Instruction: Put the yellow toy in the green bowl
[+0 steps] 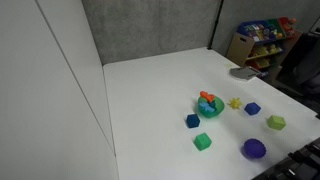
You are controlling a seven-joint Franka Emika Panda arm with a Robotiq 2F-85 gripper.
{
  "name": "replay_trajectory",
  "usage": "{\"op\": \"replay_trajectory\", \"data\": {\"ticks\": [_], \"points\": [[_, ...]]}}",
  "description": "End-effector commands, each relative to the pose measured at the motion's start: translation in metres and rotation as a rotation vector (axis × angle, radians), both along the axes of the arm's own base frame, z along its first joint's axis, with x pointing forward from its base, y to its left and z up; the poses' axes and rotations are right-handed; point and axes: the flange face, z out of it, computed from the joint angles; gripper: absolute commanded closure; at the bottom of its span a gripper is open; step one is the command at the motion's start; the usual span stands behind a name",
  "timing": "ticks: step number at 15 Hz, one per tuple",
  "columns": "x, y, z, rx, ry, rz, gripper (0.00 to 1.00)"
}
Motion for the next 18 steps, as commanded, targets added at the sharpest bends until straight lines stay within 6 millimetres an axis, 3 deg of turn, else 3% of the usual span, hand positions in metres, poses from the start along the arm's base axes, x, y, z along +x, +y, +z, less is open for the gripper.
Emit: {"op": "replay_trajectory", "data": {"ticks": [1, 5, 9, 13, 18], "points": [[0.0, 0.0, 0.001, 0.0, 0.0, 0.0, 0.0], [0.0, 0.0, 0.001, 0.0, 0.0, 0.0, 0.0], [0.022, 0.013, -0.008, -0.003, -0.072, -0.013, 0.0], [0.055, 0.031, -0.03, 0.012, -0.111, -0.007, 0.0], [0.093, 0.047, -0.081, 0.064, -0.114, -0.006, 0.0]]}}
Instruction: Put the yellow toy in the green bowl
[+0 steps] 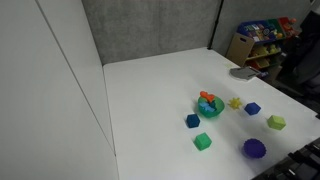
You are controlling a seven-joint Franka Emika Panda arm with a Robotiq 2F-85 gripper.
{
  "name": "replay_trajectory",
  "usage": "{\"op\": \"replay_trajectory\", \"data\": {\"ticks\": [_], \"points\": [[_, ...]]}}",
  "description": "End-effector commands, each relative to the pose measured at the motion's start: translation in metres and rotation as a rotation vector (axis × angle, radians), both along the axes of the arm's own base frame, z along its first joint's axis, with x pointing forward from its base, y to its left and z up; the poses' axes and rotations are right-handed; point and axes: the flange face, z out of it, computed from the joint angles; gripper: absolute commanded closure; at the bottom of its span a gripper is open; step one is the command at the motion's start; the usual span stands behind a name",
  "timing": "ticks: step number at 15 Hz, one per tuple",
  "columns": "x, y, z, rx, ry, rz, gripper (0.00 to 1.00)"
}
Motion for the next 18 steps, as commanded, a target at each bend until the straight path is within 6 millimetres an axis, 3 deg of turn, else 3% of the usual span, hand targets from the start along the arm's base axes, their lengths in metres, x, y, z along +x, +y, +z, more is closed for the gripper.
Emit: {"op": "replay_trajectory", "data": {"ticks": [1, 9, 18], "points": [[0.03, 0.004, -0.035, 0.038, 0.007, -0.024, 0.0], [0.067, -0.004, -0.122, 0.095, -0.009, -0.081, 0.0], [0.09, -0.028, -0.219, 0.048, -0.008, -0.117, 0.0]]}}
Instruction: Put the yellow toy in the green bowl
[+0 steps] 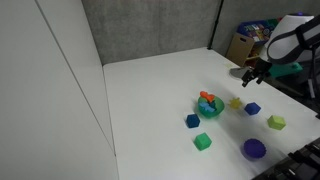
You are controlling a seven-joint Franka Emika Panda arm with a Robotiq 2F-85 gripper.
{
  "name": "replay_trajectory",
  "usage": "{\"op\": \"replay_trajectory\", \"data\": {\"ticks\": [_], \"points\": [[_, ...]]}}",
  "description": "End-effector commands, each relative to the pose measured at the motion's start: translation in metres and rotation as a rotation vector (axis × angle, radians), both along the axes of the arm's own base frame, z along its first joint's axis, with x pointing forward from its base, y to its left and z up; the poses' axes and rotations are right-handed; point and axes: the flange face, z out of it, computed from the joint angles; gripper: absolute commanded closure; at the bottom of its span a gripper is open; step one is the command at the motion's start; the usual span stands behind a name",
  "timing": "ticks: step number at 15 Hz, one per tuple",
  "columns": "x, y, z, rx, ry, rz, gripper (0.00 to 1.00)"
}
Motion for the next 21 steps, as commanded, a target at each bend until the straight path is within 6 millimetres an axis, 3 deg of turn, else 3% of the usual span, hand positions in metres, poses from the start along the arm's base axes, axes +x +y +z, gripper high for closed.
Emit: {"op": "replay_trajectory", "data": {"ticks": [1, 11, 18, 19, 21], "points": [[0.015, -0.009, -0.034, -0.042, -0.006, 0.01, 0.0], [0.026, 0.002, -0.124, -0.074, 0.024, 0.093, 0.0], [0.037, 0.014, -0.159, -0.138, -0.002, 0.151, 0.0], [0.038, 0.015, -0.161, -0.149, 0.0, 0.16, 0.25], [0.04, 0.016, -0.163, -0.172, 0.0, 0.174, 0.34]]}}
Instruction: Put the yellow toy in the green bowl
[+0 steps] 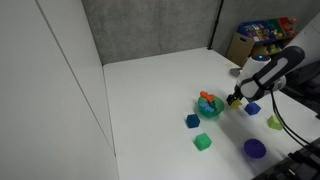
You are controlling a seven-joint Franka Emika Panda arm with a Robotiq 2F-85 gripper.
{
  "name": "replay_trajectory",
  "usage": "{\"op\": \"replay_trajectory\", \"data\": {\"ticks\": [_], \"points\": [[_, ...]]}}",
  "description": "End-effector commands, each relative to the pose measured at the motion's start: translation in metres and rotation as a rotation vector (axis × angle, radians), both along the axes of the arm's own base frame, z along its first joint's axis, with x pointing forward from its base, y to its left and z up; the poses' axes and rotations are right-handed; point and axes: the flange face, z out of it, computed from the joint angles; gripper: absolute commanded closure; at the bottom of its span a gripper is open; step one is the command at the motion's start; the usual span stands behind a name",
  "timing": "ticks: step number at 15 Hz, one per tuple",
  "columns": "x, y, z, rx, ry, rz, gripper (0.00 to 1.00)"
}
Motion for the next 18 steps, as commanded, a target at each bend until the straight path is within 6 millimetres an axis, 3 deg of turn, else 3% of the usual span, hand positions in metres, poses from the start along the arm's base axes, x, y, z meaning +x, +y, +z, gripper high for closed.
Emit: {"op": "replay_trajectory", "data": {"ticks": [1, 5, 8, 13, 18], "points": [[0.009, 0.0, -0.001, -0.061, -0.013, 0.019, 0.44], [0.015, 0.001, 0.019, -0.078, -0.013, 0.009, 0.74], [0.024, 0.009, 0.047, -0.085, -0.034, -0.001, 0.8], [0.037, 0.04, 0.112, -0.074, -0.101, 0.011, 0.85], [0.029, 0.081, 0.159, -0.03, -0.099, 0.046, 0.85]]}}
